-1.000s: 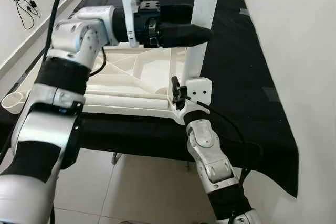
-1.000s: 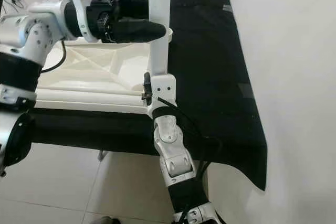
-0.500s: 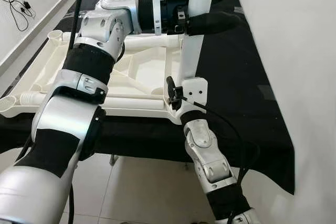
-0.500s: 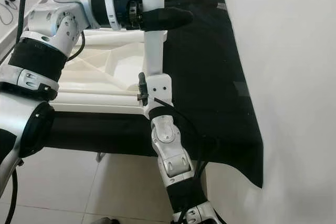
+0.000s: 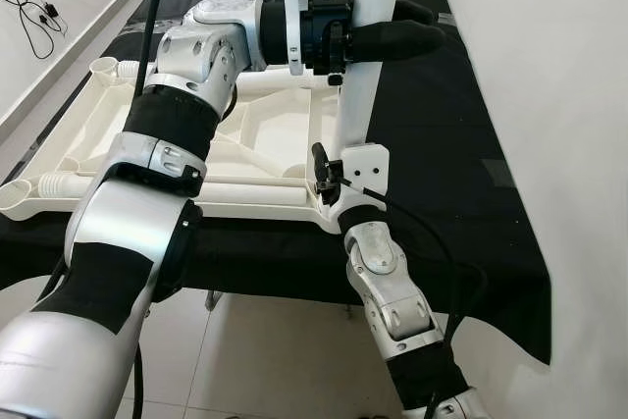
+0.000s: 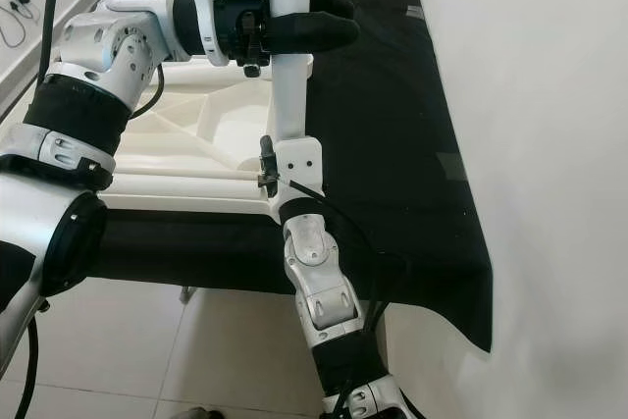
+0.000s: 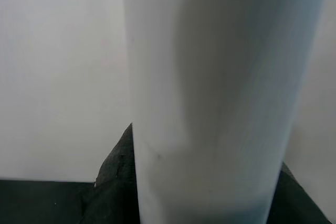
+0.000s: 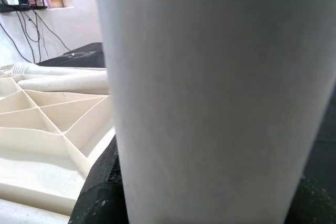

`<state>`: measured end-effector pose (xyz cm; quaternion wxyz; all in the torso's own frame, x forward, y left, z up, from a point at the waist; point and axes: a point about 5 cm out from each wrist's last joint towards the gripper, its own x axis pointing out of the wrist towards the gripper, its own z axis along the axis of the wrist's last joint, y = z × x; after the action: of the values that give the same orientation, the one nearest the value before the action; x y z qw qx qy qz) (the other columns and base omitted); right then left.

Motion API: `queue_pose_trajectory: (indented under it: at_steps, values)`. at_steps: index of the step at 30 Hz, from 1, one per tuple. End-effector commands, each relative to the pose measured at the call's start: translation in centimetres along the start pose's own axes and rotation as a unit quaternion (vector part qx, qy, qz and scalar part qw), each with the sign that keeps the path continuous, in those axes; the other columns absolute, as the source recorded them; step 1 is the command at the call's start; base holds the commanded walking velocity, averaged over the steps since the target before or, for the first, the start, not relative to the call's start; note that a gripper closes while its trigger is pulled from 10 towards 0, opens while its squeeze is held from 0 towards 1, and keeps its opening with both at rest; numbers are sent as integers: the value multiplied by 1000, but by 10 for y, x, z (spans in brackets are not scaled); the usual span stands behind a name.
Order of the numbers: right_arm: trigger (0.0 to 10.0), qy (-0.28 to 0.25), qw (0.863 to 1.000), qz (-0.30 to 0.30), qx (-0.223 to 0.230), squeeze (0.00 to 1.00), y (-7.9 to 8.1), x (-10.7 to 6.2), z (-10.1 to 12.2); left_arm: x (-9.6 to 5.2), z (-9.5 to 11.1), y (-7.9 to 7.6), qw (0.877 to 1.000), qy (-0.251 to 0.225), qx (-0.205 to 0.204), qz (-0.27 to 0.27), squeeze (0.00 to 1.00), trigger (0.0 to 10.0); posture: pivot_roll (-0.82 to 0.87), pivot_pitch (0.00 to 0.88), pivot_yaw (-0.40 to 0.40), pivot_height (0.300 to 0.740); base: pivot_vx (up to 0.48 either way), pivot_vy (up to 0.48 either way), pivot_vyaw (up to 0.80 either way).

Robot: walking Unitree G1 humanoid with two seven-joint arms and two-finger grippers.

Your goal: Building children table

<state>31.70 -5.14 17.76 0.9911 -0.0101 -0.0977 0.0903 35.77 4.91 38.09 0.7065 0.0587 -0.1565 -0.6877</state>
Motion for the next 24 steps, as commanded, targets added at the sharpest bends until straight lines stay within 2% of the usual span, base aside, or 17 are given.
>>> queue_pose_trajectory:
  at_steps: [1, 8, 9, 10, 12, 15, 18, 19, 20, 21, 22, 23, 24]
  values:
    - [10000, 40, 997, 67, -1, 0, 26, -2, -13, 3, -11, -4, 1000, -13, -28, -5, 0, 0, 53, 154, 43, 740, 0, 0, 0]
    - [10000, 36, 997, 70, -7, 0, 22, 0, -11, 4, -18, -11, 999, -16, -34, -18, 0, 0, 53, 155, 38, 740, 0, 0, 0]
    - [10000, 34, 996, 85, -12, 0, 19, 1, -11, 5, -18, -14, 999, -23, -37, -21, 0, 0, 52, 156, 37, 740, 0, 0, 0]
    - [10000, 25, 994, 107, -17, 1000, 16, 4, -8, 5, -20, -16, 998, -28, -41, -24, 0, 0, 53, 155, 37, 740, 0, 0, 0]
    - [10000, 19, 992, 122, -21, 1000, 14, 6, -6, 6, -21, -18, 998, -31, -44, -27, 0, 0, 53, 155, 38, 740, 0, 0, 0]
    - [10000, -5, 988, 156, 2, 1000, 10, 12, 5, 6, -24, -20, 998, -32, -48, -28, 0, 0, 54, 155, 38, 740, 0, 0, 0]
    - [10000, -49, 976, 212, 14, 1000, -3, 23, 28, 5, -25, -21, 998, -33, -50, -26, 0, 0, 52, 154, 35, 740, 0, 0, 0]
    - [10000, -49, 976, 212, 14, 1000, -3, 23, 28, 5, -25, -21, 998, -33, -50, -26, 0, 0, 52, 154, 35, 740, 0, 0, 0]
    - [10000, -58, 965, 257, 7, 1000, -11, 28, 38, 4, -24, -21, 998, -35, -51, -23, 0, 0, 51, 154, 33, 740, 0, 0, 0]
    - [10000, -60, 959, 278, -3, 1000, -17, 31, 43, 4, -23, -21, 998, -37, -50, -21, 0, 0, 51, 154, 33, 740, 0, 0, 0]
    - [10000, -60, 959, 278, -3, 1000, -17, 31, 43, 4, -23, -21, 998, -37, -50, -21, 0, 0, 51, 154, 33, 740, 0, 0, 0]
    - [10000, -58, 954, 295, -13, 847, -23, 34, 47, 4, -23, -20, 998, -39, -50, -20, 0, 0, 50, 153, 32, 740, 0, 0, 0]
    - [10000, -56, 949, 311, -23, 322, -28, 37, 50, 4, -22, -21, 998, -40, -50, -19, 0, 0, 50, 153, 32, 740, 0, 0, 0]
